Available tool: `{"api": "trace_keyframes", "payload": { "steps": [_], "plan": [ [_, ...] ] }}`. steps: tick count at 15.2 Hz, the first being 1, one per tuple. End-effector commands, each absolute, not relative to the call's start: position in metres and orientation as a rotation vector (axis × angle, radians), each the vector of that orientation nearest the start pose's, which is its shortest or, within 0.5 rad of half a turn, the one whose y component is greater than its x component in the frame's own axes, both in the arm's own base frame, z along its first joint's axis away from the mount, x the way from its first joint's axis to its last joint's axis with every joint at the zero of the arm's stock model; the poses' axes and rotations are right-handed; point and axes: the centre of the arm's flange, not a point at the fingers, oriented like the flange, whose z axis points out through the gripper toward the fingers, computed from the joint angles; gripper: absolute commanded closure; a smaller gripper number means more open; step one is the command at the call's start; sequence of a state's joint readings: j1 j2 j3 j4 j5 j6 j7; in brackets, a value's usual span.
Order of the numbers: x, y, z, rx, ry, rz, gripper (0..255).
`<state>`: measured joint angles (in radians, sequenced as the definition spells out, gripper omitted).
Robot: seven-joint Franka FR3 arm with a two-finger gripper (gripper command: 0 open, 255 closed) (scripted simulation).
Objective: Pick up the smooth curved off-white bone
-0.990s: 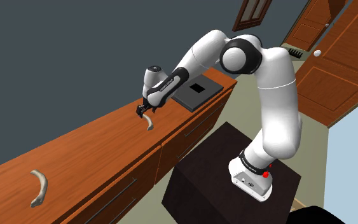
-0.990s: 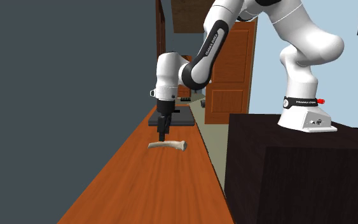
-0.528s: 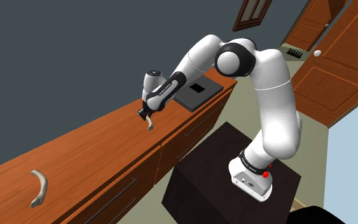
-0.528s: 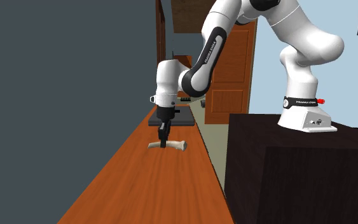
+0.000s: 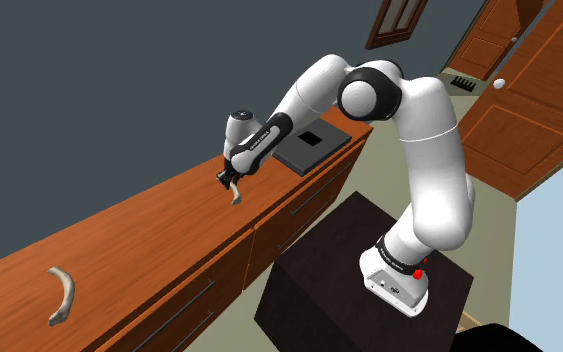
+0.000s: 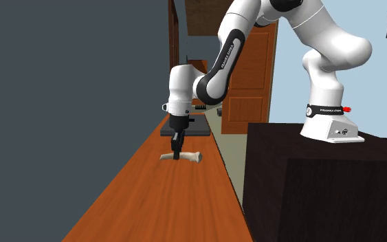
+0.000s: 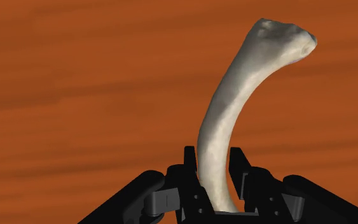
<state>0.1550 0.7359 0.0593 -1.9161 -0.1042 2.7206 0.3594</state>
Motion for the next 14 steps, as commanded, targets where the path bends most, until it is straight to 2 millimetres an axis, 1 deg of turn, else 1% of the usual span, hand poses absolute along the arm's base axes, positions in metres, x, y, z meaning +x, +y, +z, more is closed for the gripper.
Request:
{"api": "trace_keyframes", "payload": {
  "steps": [1,14],
  "plan": [
    [0.607,0.135,0.117,-3.124,0.107,-0.11,255],
    [0.607,0.136,0.186,-3.124,0.107,-0.109,255]
  ]
}}
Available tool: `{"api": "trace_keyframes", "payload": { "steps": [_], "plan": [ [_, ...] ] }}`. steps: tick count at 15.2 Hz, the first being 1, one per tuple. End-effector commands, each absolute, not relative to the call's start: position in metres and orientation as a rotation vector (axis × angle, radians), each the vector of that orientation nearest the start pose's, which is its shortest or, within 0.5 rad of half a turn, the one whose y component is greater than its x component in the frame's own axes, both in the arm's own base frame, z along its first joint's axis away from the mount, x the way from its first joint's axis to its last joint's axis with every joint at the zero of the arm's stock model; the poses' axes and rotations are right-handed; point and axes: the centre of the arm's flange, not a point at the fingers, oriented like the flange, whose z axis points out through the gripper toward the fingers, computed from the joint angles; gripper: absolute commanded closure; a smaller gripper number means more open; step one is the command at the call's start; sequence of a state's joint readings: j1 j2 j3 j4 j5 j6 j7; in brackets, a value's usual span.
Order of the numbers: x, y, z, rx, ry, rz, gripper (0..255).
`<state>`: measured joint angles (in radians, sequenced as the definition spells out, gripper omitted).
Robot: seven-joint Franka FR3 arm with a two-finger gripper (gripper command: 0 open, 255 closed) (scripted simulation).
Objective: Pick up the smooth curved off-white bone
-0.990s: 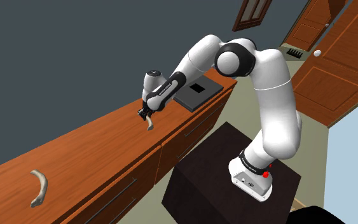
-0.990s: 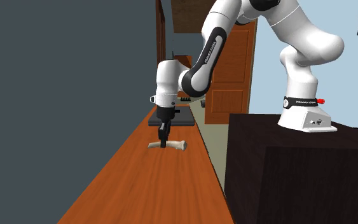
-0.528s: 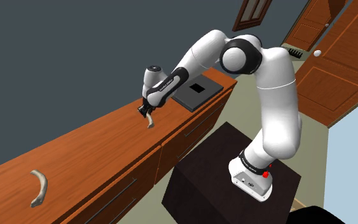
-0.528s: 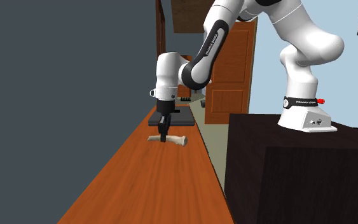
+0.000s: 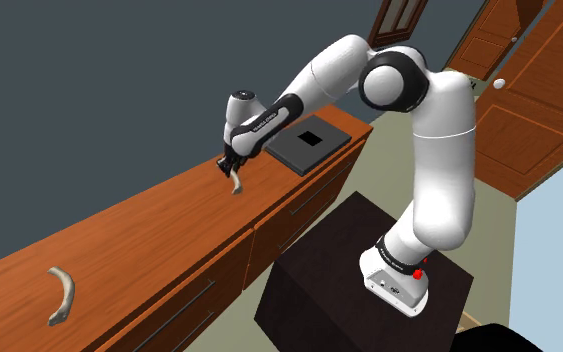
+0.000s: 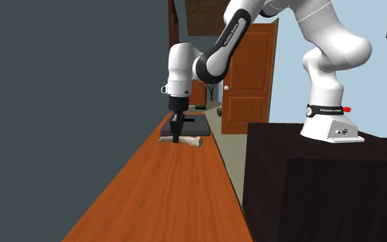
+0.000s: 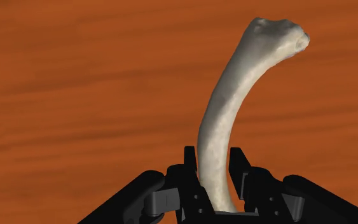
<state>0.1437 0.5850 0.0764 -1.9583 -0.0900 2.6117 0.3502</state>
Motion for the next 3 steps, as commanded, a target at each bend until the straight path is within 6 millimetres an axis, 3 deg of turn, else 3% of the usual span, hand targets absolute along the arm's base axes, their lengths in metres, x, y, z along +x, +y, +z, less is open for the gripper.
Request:
{"api": "trace_keyframes", "payload": {
  "steps": [1,3],
  "plan": [
    [0.607,0.1355,0.191,-3.124,0.107,-0.109,255],
    [0.607,0.1355,0.1918,-3.124,0.107,-0.109,255]
  ]
}}
